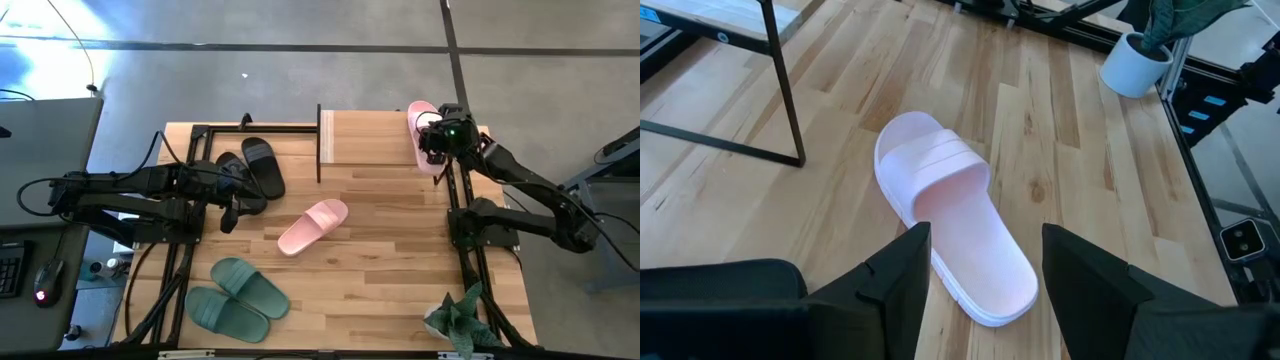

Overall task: Pick and place slides into the shelf
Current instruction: Put the pink bottom slide on the shelf

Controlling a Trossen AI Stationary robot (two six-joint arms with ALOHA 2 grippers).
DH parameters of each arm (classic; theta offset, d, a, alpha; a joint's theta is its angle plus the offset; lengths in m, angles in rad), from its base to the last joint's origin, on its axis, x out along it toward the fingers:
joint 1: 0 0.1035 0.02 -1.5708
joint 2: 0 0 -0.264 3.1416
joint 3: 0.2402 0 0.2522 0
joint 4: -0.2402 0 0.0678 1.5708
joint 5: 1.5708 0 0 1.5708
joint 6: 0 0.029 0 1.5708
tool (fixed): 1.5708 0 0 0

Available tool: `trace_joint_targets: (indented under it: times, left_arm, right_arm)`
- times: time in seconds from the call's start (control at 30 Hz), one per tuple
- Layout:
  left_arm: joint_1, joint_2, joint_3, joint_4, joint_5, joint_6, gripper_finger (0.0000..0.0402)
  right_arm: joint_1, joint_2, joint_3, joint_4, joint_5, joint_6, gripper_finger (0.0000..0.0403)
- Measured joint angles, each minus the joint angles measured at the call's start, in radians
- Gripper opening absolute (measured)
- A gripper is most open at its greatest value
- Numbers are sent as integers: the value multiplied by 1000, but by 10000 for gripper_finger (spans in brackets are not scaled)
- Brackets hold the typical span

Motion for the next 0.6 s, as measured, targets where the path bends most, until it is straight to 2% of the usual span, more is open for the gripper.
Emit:
trace_joint_targets:
  times: [0.27, 0.6]
  left_arm:
    - [0, 0, 0, 0, 0, 0, 177]
    - [0, 0, 0, 0, 0, 0, 177]
  right_arm:
    - [-5, 0, 0, -6, -4, 2, 8]
    - [-5, 0, 0, -4, -7, 28, 66]
